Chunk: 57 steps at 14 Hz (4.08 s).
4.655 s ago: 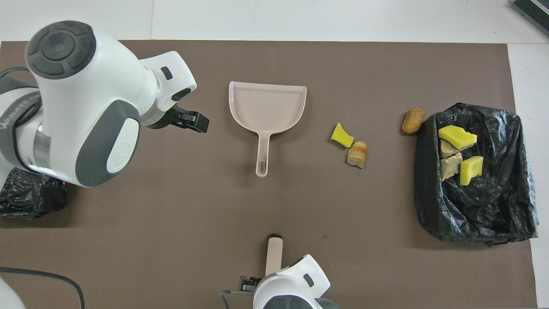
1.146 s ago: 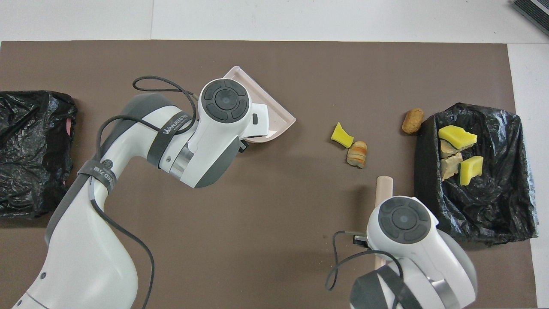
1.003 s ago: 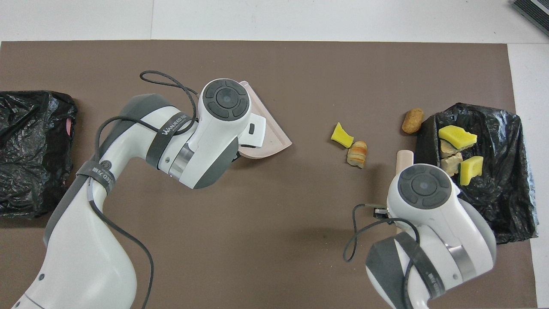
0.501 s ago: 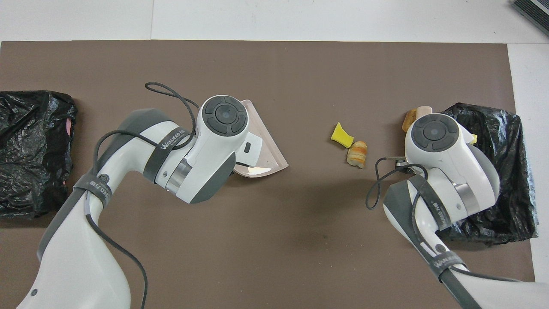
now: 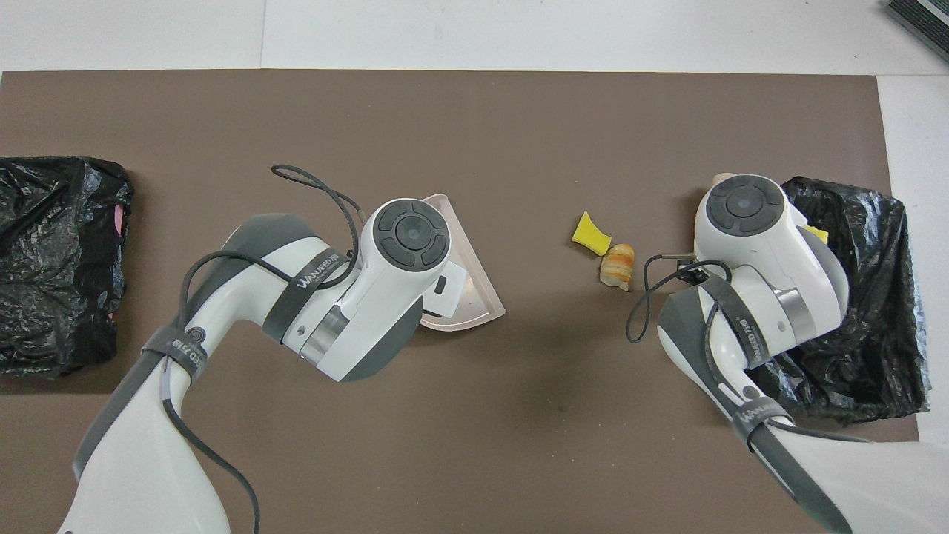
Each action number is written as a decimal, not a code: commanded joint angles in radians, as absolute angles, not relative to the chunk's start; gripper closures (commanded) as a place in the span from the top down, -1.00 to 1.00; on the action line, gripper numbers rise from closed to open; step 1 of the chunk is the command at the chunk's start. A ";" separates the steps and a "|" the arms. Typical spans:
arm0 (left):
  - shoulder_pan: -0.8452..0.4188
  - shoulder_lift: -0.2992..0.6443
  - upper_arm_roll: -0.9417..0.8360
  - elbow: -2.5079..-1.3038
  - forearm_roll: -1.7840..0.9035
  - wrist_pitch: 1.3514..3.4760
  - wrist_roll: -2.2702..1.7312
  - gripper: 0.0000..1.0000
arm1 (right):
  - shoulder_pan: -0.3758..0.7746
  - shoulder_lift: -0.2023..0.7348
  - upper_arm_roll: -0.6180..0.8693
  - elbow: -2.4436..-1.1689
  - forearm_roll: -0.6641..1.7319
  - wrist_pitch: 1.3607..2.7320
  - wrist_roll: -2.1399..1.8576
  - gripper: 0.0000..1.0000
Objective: Sweep and dump trash in bin
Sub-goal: 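Carry the brush past the sponge and crust with the right gripper, then sweep the sponge and crust toward the dustpan with the right gripper, then lift and reposition the brush behind the trash with the right gripper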
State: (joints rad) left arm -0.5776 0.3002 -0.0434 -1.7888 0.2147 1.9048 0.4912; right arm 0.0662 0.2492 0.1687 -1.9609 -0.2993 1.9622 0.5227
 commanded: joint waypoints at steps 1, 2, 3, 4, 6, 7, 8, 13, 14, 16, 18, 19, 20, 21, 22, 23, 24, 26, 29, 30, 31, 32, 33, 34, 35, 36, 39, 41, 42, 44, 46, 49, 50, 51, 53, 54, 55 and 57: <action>-0.589 0.264 -0.035 -1.842 0.235 1.919 0.505 -1.00 | 0.115 0.250 0.219 -1.924 -0.224 1.887 0.483 -1.00; -0.589 0.264 -0.035 -1.842 0.235 1.924 0.505 -1.00 | 0.115 0.245 0.242 -1.892 -0.186 1.838 0.483 -1.00; -0.588 0.264 -0.035 -1.842 0.235 1.925 0.505 -1.00 | 0.115 0.245 0.247 -1.849 -0.169 1.788 0.482 -1.00; -0.588 0.264 -0.035 -1.842 0.233 1.927 0.505 -1.00 | 0.114 0.245 0.245 -1.803 -0.178 1.738 0.482 -1.00; -0.588 0.264 -0.035 -1.842 0.235 1.930 0.505 -1.00 | 0.100 0.241 0.236 -1.775 -0.236 1.713 0.407 -1.00; -0.588 0.264 -0.035 -1.844 0.233 1.933 0.505 -1.00 | 0.085 0.241 0.235 -1.772 -0.288 1.718 0.355 -1.00; -0.588 0.264 -0.035 -1.848 0.233 1.934 0.505 -1.00 | 0.059 0.242 0.236 -1.772 -0.331 1.738 0.297 -1.00; -0.584 0.264 -0.037 -1.850 0.233 1.936 0.505 -1.00 | -0.100 0.259 0.238 -1.799 -0.390 1.907 -0.124 -1.00; -0.584 0.264 -0.037 -1.851 0.233 1.937 0.505 -1.00 | -0.095 0.261 0.238 -1.802 -0.391 1.908 -0.146 -1.00; -0.583 0.262 -0.035 -1.853 0.233 1.937 0.505 -1.00 | -0.086 0.294 0.238 -1.799 -0.388 1.924 -0.150 -1.00; -0.583 0.259 -0.037 -1.855 0.233 1.937 0.505 -1.00 | -0.087 0.339 0.238 -1.801 -0.387 1.968 -0.147 -1.00; -0.583 0.258 -0.037 -1.861 0.233 1.937 0.505 -1.00 | -0.087 0.350 0.238 -1.801 -0.377 1.973 -0.140 -1.00; -0.584 0.256 -0.037 -1.864 0.233 1.936 0.505 -1.00 | -0.084 0.350 0.241 -1.804 -0.367 1.964 -0.137 -1.00; -0.587 0.252 -0.035 -1.867 0.233 1.930 0.505 -1.00 | -0.081 0.348 0.244 -1.809 -0.317 1.953 -0.127 -1.00; -0.589 0.249 -0.035 -1.874 0.233 1.928 0.505 -1.00 | -0.080 0.342 0.247 -1.821 -0.255 1.950 -0.127 -1.00; -0.589 0.241 -0.035 -1.884 0.233 1.930 0.505 -1.00 | -0.072 0.334 0.255 -1.839 -0.203 1.947 -0.123 -1.00; -0.589 0.236 -0.035 -1.894 0.233 1.933 0.505 -1.00 | -0.052 0.327 0.259 -1.848 -0.143 1.938 -0.115 -1.00; -0.589 0.232 -0.037 -1.905 0.233 1.936 0.506 -1.00 | -0.048 0.321 0.262 -1.850 -0.025 1.910 -0.100 -1.00; -0.588 0.226 -0.037 -1.924 0.233 1.942 0.511 -1.00 | 0.001 0.299 0.268 -1.876 0.067 1.910 -0.005 -1.00; -0.589 0.215 -0.037 -1.940 0.233 1.954 0.517 -1.00 | 0.014 0.295 0.270 -1.890 0.078 1.914 0.055 -1.00; -0.591 0.206 -0.037 -1.963 0.233 1.966 0.518 -1.00 | 0.031 0.287 0.270 -1.896 0.106 1.922 0.098 -1.00; -0.592 0.193 -0.037 -1.985 0.235 1.977 0.518 -1.00 | 0.053 0.282 0.270 -1.904 0.123 1.925 0.118 -1.00; -0.591 0.190 -0.037 -1.994 0.235 1.982 0.518 -1.00 | 0.070 0.278 0.270 -1.907 0.139 1.928 0.141 -1.00; -0.592 0.187 -0.037 -1.994 0.235 1.982 0.518 -1.00 | 0.084 0.278 0.270 -1.907 0.155 1.931 0.162 -1.00; -0.592 0.187 -0.037 -1.994 0.235 1.982 0.518 -1.00 | 0.101 0.276 0.270 -1.908 0.172 1.936 0.166 -1.00; -0.592 0.187 -0.037 -1.994 0.235 1.982 0.518 -1.00 | 0.121 0.269 0.270 -1.910 0.202 1.936 0.160 -1.00; -0.591 0.187 -0.037 -1.994 0.235 1.982 0.518 -1.00 | 0.175 0.262 0.270 -1.910 0.319 1.947 0.156 -1.00; -0.591 0.187 -0.037 -1.994 0.235 1.982 0.518 -1.00 | 0.204 0.258 0.270 -1.910 0.399 1.950 0.153 -1.00; -0.591 0.187 -0.037 -1.994 0.235 1.983 0.518 -1.00 | 0.218 0.258 0.270 -1.904 0.417 1.950 0.155 -1.00; -0.591 0.187 -0.037 -1.994 0.235 1.983 0.518 -1.00 | 0.201 0.247 0.268 -1.890 0.489 1.930 0.105 -1.00; -0.589 0.187 -0.037 -1.994 0.235 1.985 0.520 -1.00 | 0.160 0.204 0.264 -1.887 0.483 1.870 0.063 -1.00; -0.589 0.187 -0.037 -1.994 0.235 1.983 0.549 -1.00 | 0.094 0.135 0.256 -1.894 0.377 1.751 0.115 -1.00; -0.584 0.189 -0.037 -1.994 0.235 1.983 0.586 -1.00 | 0.094 0.120 0.255 -1.899 0.301 1.729 0.161 -1.00; -0.584 0.189 -0.037 -1.994 0.235 1.982 0.619 -1.00 | 0.094 0.109 0.258 -1.908 0.219 1.718 0.239 -1.00; -0.589 0.187 -0.035 -1.994 0.235 1.979 0.621 -1.00 | 0.094 0.077 0.261 -1.962 0.152 1.724 0.377 -1.00; -0.592 0.186 -0.035 -1.994 0.235 1.979 0.621 -1.00 | 0.092 0.049 0.259 -2.009 0.152 1.735 0.417 -1.00; -0.595 0.184 -0.035 -1.996 0.236 1.977 0.620 -1.00 | 0.091 0.014 0.261 -2.081 0.152 1.779 0.466 -1.00; -0.612 0.176 -0.035 -2.002 0.277 1.977 0.618 -1.00 | 0.095 -0.078 0.264 -2.254 0.153 1.900 0.489 -1.00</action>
